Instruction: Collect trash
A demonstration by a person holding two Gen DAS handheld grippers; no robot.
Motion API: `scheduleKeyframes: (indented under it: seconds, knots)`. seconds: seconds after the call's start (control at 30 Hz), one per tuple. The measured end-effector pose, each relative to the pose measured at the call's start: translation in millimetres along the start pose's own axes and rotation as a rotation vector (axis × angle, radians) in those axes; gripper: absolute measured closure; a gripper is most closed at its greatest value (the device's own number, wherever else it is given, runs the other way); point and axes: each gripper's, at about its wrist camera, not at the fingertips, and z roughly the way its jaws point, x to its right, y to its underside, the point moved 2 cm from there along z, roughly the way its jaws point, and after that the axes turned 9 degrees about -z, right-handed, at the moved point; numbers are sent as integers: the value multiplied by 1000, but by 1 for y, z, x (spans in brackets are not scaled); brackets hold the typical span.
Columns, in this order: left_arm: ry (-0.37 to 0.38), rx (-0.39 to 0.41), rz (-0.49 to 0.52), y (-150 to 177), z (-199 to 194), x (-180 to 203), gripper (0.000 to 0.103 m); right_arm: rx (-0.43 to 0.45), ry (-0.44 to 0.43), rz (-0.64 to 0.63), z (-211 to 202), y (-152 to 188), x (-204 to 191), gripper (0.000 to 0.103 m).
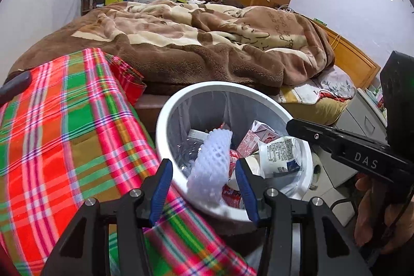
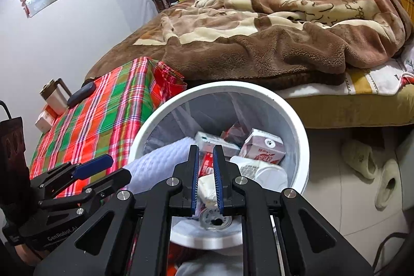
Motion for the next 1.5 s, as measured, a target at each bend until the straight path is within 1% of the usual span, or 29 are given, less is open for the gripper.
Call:
scheduleKeyframes:
  seconds: [0.13,0.17,0.2,0.23,0.27,0.3,0.5,0.97,1.13,1.3,1.5]
  knots:
    - [-13,20,-14,9,-17,-7,45,4,-10,-25,-5,5,-12,89]
    - [-17,24,-18,12,-21,-9,45,4,-14,-34,-6,6,-16,85]
    - [-22,28,-23,14,-25,-12,45,6,-17,-39,-7,7,-17,76]
    - [-24,31,-27,16,-28,-13,44,7,-20,-45,-9,9,-20,70]
    - [-27,36,-34,18,-32,-16,44,7,-22,-50,-10,11,-24,54]
    - [-31,40,-40,20,-36,-18,44,8,-27,-54,-11,13,-26,45]
    - [-55,67,-57,28,-56,-26,37,14,-37,-83,-19,19,-41,45]
    - [-158,107,-109,59,-104,-58,37,31,-41,-138,-39,35,-66,45]
    - [-193,140,-104,68,-124,-62,37,37,-48,-153,-47,41,-76,45]
    - [-213,171,-111,78,-142,-65,37,43,-48,-177,-54,48,-85,45]
    - [-230,172,-104,91,-155,-64,37,39,-55,-199,-58,57,-93,45]
